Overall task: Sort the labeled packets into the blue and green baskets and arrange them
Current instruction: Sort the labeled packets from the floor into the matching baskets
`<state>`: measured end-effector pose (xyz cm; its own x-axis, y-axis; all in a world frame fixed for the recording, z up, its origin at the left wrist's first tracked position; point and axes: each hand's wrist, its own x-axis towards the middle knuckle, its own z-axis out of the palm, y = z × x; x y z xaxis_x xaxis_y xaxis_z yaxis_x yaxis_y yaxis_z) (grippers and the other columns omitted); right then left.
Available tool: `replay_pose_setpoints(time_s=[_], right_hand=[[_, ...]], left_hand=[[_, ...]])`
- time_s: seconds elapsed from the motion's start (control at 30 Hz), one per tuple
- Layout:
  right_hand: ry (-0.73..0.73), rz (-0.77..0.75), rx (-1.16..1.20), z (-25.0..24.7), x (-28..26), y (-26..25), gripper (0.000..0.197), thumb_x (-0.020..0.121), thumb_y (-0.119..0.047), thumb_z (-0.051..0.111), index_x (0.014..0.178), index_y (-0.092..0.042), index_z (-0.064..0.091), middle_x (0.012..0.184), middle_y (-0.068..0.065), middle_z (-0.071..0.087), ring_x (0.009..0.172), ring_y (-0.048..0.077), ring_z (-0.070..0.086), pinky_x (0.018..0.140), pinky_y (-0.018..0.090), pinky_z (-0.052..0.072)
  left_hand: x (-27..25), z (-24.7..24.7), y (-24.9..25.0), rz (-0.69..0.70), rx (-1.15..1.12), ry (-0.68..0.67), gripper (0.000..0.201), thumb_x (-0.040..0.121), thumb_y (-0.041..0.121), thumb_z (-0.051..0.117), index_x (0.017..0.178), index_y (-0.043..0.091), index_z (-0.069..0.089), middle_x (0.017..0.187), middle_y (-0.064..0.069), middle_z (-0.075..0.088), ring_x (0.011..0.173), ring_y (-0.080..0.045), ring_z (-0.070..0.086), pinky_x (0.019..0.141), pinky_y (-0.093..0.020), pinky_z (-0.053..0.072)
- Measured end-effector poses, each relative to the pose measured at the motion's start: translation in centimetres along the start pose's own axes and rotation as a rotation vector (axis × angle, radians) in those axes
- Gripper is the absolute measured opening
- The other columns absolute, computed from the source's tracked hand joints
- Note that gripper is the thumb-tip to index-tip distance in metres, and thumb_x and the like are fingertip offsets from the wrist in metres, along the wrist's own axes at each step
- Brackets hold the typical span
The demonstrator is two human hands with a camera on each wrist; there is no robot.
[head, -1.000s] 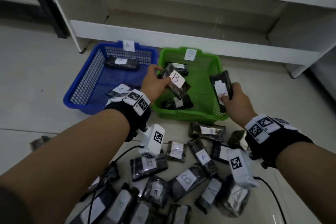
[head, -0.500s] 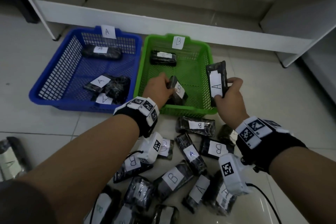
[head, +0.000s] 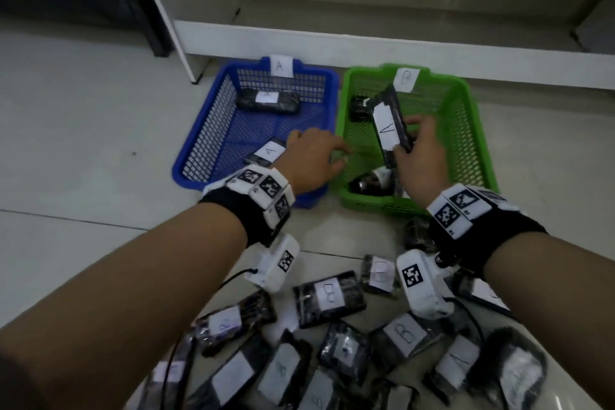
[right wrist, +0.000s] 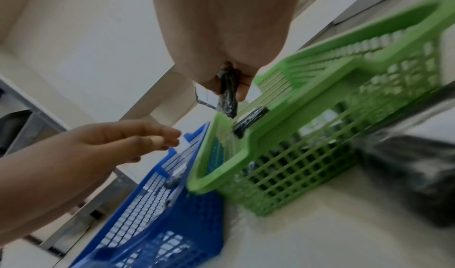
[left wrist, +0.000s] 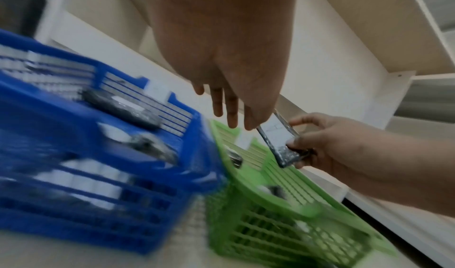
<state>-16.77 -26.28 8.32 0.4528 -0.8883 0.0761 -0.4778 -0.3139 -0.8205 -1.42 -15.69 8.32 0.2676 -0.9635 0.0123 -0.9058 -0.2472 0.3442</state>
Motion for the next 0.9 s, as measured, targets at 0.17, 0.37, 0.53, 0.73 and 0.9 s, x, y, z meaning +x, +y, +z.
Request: replay_pose_setpoints(time_s=[0.17,0.37,0.53,0.73,0.9], right_hand=[[-0.202,-0.127,0.039,6.9,-1.0,-4.0,0.03,0.087,0.0,0.056,0.114,-0.012,0.049,0.097,0.004,0.061,0.086,0.023,0.06,0.072,0.029,0.045],[-0.423,-0.27,-0.156,13.7,-2.7,-6.7,0.032,0.084,0.003,0.059,0.111,-0.014,0.058,0.112,0.014,0.058,0.1,0.029,0.056,0.083,0.034,0.045],[-0.498,-0.35,-0.551,14.6,-2.4,-6.4,0.033,0.08,0.008,0.051,0.101,-0.016,0.058,0.105,0.015,0.055,0.091,0.034,0.056,0.076,0.042,0.049],[-0.321,-0.339,-0.64,13.5,-1.9,-5.1,0.033,0.083,0.007,0.044,0.11,-0.009,0.052,0.109,0.022,0.051,0.084,0.036,0.057,0.064,0.033,0.038],[-0.289,-0.288,-0.91,14.8,-1.9,-4.7,0.029,0.088,0.005,0.042,0.113,0.0,0.055,0.128,0.024,0.04,0.108,0.04,0.046,0.079,0.043,0.044]], left_hand=[[-5.9,-3.8,-10.3,-0.165,-0.009,0.111,0.035,0.09,0.046,0.045,0.105,0.021,0.065,0.105,-0.004,0.066,0.101,-0.026,0.06,0.089,-0.044,0.045],[-11.8,-4.2,-16.3,-0.177,0.176,-0.057,0.048,0.088,0.059,0.046,0.116,0.024,0.061,0.114,0.0,0.063,0.107,-0.021,0.056,0.093,-0.039,0.044],[-12.3,-2.3,-16.2,-0.148,0.202,-0.082,0.037,0.095,0.047,0.043,0.123,0.027,0.057,0.118,0.002,0.063,0.108,-0.019,0.057,0.096,-0.035,0.035],[-12.2,-1.5,-16.4,-0.178,0.151,-0.009,0.034,0.095,0.045,0.042,0.121,0.028,0.058,0.115,0.003,0.062,0.107,-0.017,0.056,0.099,-0.036,0.029],[-12.4,-1.4,-16.2,-0.191,0.129,0.001,0.036,0.096,0.046,0.042,0.123,0.029,0.058,0.117,0.001,0.062,0.108,-0.018,0.056,0.1,-0.035,0.028]])
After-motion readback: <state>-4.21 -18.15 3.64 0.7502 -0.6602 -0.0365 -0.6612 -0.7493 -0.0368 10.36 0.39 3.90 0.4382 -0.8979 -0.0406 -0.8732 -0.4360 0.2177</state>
